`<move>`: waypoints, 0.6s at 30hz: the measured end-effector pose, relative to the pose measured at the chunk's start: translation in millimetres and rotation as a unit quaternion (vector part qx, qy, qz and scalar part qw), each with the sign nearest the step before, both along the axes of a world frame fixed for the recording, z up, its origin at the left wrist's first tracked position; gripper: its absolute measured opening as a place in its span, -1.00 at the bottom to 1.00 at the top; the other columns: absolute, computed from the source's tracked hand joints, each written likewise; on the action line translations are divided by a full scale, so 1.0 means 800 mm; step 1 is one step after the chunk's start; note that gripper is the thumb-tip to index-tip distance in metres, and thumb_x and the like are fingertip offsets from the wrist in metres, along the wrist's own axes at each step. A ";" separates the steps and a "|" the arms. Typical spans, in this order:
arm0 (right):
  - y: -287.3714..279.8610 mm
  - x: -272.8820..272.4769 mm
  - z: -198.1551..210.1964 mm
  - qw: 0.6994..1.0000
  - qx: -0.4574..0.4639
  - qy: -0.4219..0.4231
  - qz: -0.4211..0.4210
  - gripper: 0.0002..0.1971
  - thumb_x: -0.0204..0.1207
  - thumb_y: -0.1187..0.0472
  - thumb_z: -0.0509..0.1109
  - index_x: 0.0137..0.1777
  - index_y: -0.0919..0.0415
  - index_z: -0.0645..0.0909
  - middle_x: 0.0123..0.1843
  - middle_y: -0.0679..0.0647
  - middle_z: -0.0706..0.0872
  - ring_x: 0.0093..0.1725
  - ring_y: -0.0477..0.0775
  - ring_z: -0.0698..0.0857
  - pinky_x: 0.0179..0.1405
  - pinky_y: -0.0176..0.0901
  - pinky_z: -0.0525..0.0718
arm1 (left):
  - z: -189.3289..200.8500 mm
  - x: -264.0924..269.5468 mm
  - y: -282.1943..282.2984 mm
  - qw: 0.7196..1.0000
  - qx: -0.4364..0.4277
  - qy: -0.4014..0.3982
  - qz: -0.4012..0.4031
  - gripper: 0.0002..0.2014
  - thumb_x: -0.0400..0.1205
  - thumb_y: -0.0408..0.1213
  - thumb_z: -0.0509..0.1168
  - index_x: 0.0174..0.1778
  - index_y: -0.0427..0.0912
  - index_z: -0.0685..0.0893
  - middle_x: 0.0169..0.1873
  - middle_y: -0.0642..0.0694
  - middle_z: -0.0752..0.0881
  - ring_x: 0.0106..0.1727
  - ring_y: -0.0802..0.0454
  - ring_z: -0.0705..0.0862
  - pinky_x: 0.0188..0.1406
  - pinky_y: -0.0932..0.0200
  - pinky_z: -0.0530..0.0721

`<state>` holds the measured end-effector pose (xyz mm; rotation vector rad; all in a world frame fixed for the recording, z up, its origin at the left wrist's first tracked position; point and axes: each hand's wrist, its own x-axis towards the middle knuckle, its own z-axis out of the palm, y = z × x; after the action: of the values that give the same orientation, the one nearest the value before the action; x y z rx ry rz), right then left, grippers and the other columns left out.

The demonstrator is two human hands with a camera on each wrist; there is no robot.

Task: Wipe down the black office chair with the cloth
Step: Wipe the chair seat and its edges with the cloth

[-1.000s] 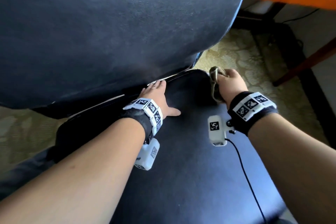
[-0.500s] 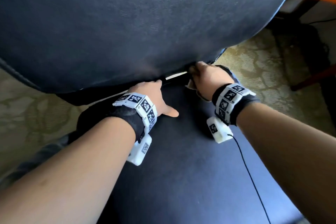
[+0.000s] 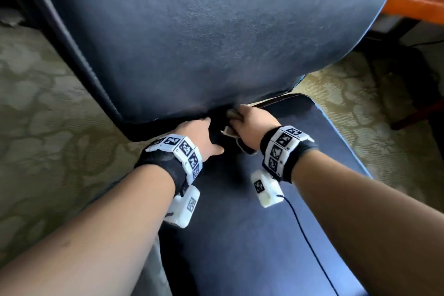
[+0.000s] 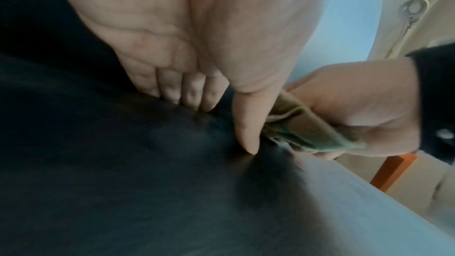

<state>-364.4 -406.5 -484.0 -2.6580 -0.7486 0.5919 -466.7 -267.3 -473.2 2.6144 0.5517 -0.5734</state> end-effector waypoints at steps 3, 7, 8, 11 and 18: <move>0.019 -0.035 0.010 0.989 0.131 0.055 -0.048 -0.91 0.70 0.06 0.38 0.01 0.04 0.61 -0.07 0.02 0.73 0.03 0.12 0.69 -0.08 -0.20 0.41 | 0.009 -0.038 0.031 0.999 0.027 0.012 0.016 -0.36 0.70 0.01 0.43 0.71 -0.04 0.46 0.54 -0.12 0.65 0.52 -0.21 0.63 0.41 0.03 0.61; 0.048 -0.094 0.014 0.934 0.304 0.140 -0.124 -0.76 0.61 0.00 0.44 0.16 0.09 0.76 -0.06 -0.05 0.85 -0.05 -0.03 0.76 0.20 0.04 0.73 | 0.016 -0.081 0.068 0.997 0.006 0.008 0.078 -0.47 0.76 -0.17 0.36 0.69 -0.06 0.52 0.61 -0.11 0.59 0.60 -0.16 0.57 0.50 0.12 0.50; 0.054 -0.107 0.016 0.920 0.330 0.161 -0.138 -0.72 0.58 -0.03 0.44 0.17 0.09 0.77 -0.09 -0.06 0.86 -0.10 -0.05 0.76 0.13 0.03 0.76 | 0.018 -0.090 0.076 0.996 -0.003 0.008 0.089 -0.48 0.75 -0.18 0.38 0.67 -0.07 0.55 0.59 -0.11 0.61 0.58 -0.16 0.59 0.49 0.13 0.51; 0.074 -0.138 0.027 0.885 0.369 0.213 -0.186 -0.74 0.66 0.00 0.43 0.13 0.18 0.78 -0.28 -0.01 0.75 -0.33 -0.01 0.65 -0.35 -0.14 0.62 | 0.023 -0.108 0.093 0.995 -0.020 0.011 0.096 -0.61 0.71 -0.16 0.43 0.46 -0.14 0.70 0.43 -0.15 0.73 0.45 -0.20 0.68 0.46 0.03 0.61; 0.130 -0.200 0.034 0.862 0.400 0.271 -0.152 -0.82 0.64 0.04 0.42 -0.10 0.11 0.73 -0.41 -0.02 0.70 -0.48 -0.06 0.60 -0.44 -0.20 0.53 | 0.027 -0.143 0.121 0.996 0.008 0.040 0.076 -0.65 0.82 -0.21 0.33 0.52 -0.17 0.68 0.44 -0.20 0.72 0.46 -0.21 0.67 0.43 0.03 0.59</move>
<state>-524.4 -302.1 -456.8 -1.6654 -0.2875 0.6959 -580.8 -170.2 -451.7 2.5442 0.7760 -0.6296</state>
